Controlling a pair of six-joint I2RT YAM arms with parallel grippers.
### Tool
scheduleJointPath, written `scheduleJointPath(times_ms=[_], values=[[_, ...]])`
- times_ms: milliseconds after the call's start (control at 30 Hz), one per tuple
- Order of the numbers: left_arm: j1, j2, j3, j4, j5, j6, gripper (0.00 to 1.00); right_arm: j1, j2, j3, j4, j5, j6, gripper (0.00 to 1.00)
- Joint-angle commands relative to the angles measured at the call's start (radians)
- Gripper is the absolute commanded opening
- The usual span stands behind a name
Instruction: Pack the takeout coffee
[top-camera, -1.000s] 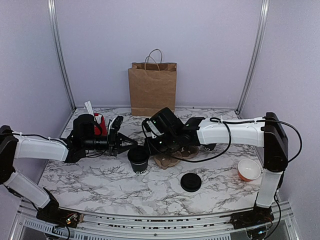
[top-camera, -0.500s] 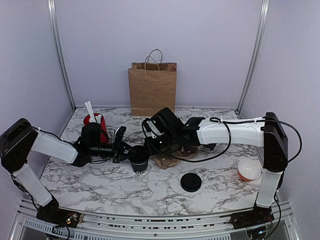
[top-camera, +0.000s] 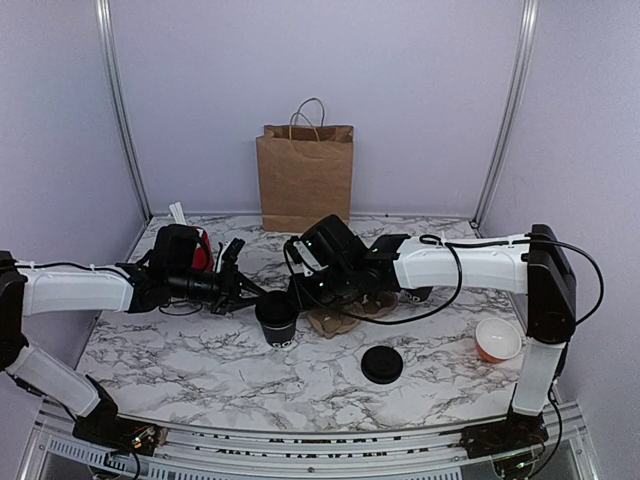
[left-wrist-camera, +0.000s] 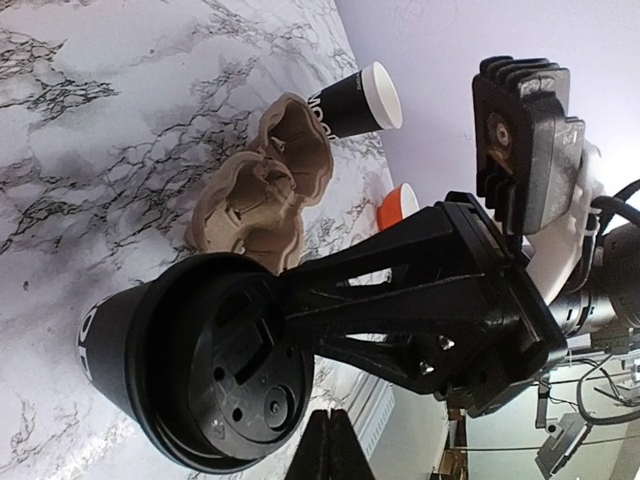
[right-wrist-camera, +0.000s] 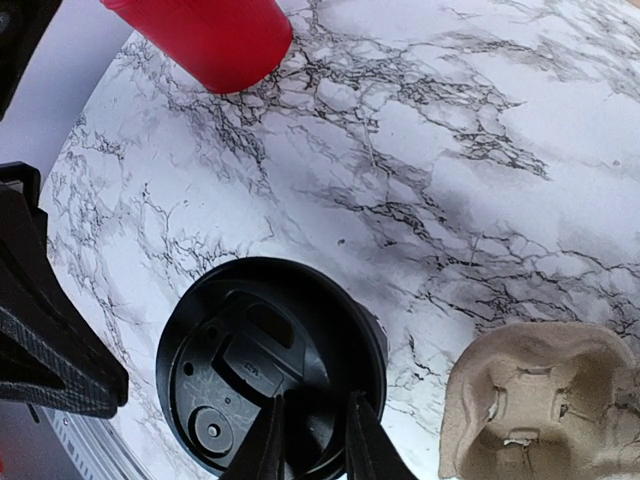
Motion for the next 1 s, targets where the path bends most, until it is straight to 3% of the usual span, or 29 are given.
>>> scheduleJointPath(times_ms=[0,100,367,967], values=[[0.004,-0.059,0.071,-0.329,-0.147,0.154,0.05,-0.003,0.032,0.017,-0.045,-0.005,-0.003,0.21],[0.005,-0.091,0.078,-0.409,-0.219,0.172,0.11,-0.003,0.036,0.022,-0.049,-0.007,-0.004,0.2],[-0.067,-0.075,0.091,-0.477,-0.321,0.181,0.11,-0.003,0.034,0.022,-0.049,-0.007,-0.006,0.2],[-0.115,0.001,0.147,-0.476,-0.33,0.181,0.1,-0.003,0.037,0.014,-0.043,-0.014,-0.004,0.2]])
